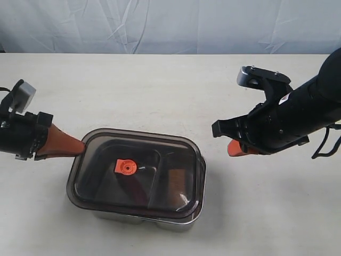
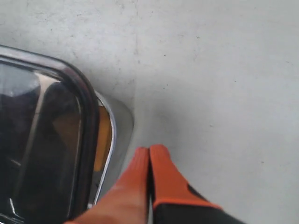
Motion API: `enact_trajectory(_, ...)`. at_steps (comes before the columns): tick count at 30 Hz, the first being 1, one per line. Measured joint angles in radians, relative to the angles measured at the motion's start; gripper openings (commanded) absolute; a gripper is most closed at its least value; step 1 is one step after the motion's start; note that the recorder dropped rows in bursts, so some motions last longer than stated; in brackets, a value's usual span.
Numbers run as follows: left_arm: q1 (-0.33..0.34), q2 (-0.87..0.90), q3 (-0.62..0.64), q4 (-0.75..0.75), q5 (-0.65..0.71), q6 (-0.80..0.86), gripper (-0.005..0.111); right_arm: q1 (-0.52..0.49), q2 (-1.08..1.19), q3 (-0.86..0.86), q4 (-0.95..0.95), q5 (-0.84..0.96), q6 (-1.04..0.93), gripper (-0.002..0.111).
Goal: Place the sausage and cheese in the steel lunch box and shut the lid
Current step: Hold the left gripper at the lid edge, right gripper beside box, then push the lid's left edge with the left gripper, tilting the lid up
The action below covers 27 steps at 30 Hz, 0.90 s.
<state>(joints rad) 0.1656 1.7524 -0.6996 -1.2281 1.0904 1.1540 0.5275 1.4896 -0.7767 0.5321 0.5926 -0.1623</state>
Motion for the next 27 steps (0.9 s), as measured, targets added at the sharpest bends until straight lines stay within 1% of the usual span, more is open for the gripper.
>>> enact_trajectory(2, -0.031, 0.000, 0.000, -0.014, -0.026, 0.002, 0.000, 0.000, 0.000, 0.000, 0.013, -0.009, -0.002, -0.001)
enact_trajectory(3, -0.073, 0.000, -0.002, -0.029, -0.054, 0.006, 0.000, 0.000, 0.000, 0.000, 0.023, -0.009, -0.002, -0.001)
enact_trajectory(4, -0.097, 0.000, -0.004, -0.036, -0.069, 0.007, 0.000, 0.000, 0.000, 0.000, 0.025, -0.004, -0.002, -0.001)
enact_trajectory(5, -0.137, -0.001, -0.004, -0.051, -0.088, 0.009, 0.000, 0.000, 0.000, 0.000, 0.025, 0.005, -0.002, -0.001)
enact_trajectory(7, -0.169, -0.005, -0.004, -0.055, -0.107, 0.009, 0.000, 0.000, 0.000, 0.000, 0.027, 0.010, -0.002, -0.001)
enact_trajectory(13, -0.176, -0.006, -0.004, -0.080, -0.112, 0.011, 0.000, 0.000, 0.000, 0.000, 0.029, 0.052, -0.002, -0.001)
enact_trajectory(19, -0.177, -0.006, -0.023, -0.097, -0.042, 0.027, 0.000, -0.008, 0.000, 0.000, 0.053, 0.069, 0.015, -0.001)
enact_trajectory(27, -0.179, -0.006, -0.068, -0.093, 0.007, 0.018, 0.000, -0.010, 0.000, 0.000, 0.047, 0.078, 0.019, -0.001)
